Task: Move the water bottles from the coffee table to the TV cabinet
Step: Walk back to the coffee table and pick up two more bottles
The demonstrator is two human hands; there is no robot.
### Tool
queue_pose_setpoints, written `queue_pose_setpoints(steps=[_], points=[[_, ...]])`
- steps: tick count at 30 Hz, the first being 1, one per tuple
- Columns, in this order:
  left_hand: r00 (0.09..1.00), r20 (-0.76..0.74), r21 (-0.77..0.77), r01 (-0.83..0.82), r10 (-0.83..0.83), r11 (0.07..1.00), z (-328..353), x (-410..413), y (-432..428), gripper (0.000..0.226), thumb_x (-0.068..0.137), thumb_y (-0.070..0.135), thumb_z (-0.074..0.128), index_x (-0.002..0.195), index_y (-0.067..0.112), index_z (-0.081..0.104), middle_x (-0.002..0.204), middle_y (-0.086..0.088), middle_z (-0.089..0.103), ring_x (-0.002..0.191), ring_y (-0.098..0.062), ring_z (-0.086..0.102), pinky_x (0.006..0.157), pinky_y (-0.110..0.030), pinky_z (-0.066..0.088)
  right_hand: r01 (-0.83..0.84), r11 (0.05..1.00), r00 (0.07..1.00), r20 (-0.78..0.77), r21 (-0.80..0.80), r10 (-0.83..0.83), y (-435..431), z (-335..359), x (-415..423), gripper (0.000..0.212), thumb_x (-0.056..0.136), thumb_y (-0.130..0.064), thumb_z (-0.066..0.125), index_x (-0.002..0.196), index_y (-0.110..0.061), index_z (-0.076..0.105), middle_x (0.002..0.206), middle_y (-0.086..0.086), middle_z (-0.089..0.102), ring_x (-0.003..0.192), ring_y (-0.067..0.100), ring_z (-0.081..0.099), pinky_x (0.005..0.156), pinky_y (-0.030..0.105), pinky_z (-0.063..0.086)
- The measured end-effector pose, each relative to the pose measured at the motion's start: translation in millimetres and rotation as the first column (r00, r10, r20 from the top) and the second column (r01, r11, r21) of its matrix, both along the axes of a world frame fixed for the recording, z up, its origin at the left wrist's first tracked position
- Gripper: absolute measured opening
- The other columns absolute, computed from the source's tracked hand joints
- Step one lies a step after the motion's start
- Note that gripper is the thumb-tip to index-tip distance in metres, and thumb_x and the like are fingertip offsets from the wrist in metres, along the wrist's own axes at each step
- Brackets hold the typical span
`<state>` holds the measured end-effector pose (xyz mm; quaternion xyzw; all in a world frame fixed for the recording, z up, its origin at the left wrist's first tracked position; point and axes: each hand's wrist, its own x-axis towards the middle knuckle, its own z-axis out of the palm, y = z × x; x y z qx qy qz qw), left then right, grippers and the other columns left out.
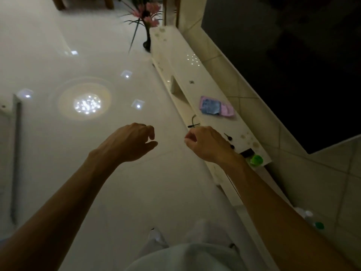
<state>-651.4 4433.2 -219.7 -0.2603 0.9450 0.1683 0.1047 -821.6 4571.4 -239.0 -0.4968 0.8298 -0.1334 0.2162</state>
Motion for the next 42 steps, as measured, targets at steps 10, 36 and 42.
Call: queue_pose_setpoints(steps=[10,36,42], points=[[0.98,0.039,-0.011,-0.193,0.193,0.981,-8.2,35.0,-61.1,0.035,0.093,0.042,0.052,0.117,0.017,0.057,0.114,-0.003,0.063,0.097,-0.018,0.06,0.077,-0.029,0.047,-0.269,0.963,0.963,-0.022,-0.004,0.269,-112.9,-8.6,10.4,0.022,0.094,-0.03,0.055,0.1,-0.014,0.07,0.096,0.002,0.07,0.083,0.015,0.064,0.082,0.04,0.056],[0.72,0.111,-0.05,-0.685,0.686,0.727,-4.4,18.9,-255.6,0.037,0.094,0.041,0.05,0.122,0.017,0.054,0.121,-0.004,0.059,0.103,-0.017,0.057,0.083,-0.027,0.043,-0.715,0.699,0.699,-0.036,-0.019,0.715,-435.3,-9.1,-49.4,0.028,0.094,-0.029,0.054,0.092,-0.009,0.074,0.088,0.007,0.073,0.074,0.021,0.067,0.071,0.034,0.056],[0.684,0.118,-0.005,-0.724,0.72,0.69,-23.1,58.9,-331.1,0.038,0.094,0.043,0.049,0.123,0.019,0.053,0.123,-0.003,0.058,0.104,-0.016,0.056,0.08,-0.025,0.04,-0.758,0.651,0.646,-0.082,0.049,0.759,-517.7,-14.2,-4.4,0.032,0.092,-0.031,0.054,0.088,-0.005,0.073,0.086,0.01,0.073,0.077,0.025,0.068,0.074,0.039,0.057]])
